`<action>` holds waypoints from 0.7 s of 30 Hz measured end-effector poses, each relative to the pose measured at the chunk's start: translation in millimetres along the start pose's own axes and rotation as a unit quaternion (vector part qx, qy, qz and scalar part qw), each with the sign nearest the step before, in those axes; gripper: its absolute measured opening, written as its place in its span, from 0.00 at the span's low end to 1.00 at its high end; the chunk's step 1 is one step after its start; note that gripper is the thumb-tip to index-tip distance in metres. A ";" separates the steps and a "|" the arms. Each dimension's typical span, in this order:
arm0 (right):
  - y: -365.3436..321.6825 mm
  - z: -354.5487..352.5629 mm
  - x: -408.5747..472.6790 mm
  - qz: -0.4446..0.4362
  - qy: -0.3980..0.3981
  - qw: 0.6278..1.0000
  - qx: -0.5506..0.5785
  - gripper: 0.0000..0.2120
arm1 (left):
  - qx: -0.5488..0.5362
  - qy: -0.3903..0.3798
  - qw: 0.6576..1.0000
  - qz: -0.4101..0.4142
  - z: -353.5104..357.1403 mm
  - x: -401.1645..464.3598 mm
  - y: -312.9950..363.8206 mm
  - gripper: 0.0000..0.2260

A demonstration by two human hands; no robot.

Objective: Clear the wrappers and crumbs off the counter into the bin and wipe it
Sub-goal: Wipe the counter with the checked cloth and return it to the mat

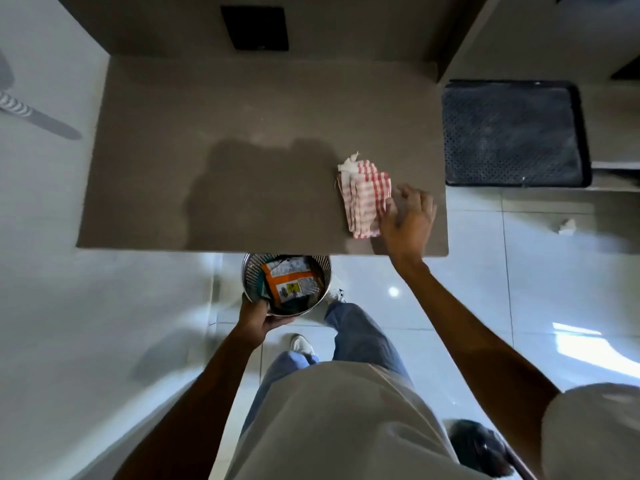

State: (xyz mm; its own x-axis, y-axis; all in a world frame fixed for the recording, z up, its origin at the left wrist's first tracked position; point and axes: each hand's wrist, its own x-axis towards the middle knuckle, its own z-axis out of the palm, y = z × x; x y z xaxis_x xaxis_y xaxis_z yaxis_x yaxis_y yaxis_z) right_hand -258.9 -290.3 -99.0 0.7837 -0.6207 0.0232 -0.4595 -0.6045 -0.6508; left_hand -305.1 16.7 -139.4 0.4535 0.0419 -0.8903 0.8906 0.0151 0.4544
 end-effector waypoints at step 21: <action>248.2 338.5 -146.4 0.617 -0.123 0.696 0.346 0.17 | 0.709 -0.083 0.629 0.309 28.8 246.2 -103.8 0.33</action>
State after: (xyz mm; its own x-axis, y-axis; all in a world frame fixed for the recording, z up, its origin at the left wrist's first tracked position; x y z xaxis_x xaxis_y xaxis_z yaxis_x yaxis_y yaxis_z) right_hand -346.2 -180.5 -520.8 0.0577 -0.2989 -0.9526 -0.6024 0.7505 -0.2719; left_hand -284.9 -3.3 -406.6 0.6192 -0.5054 -0.6010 -0.3770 -0.8627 0.3370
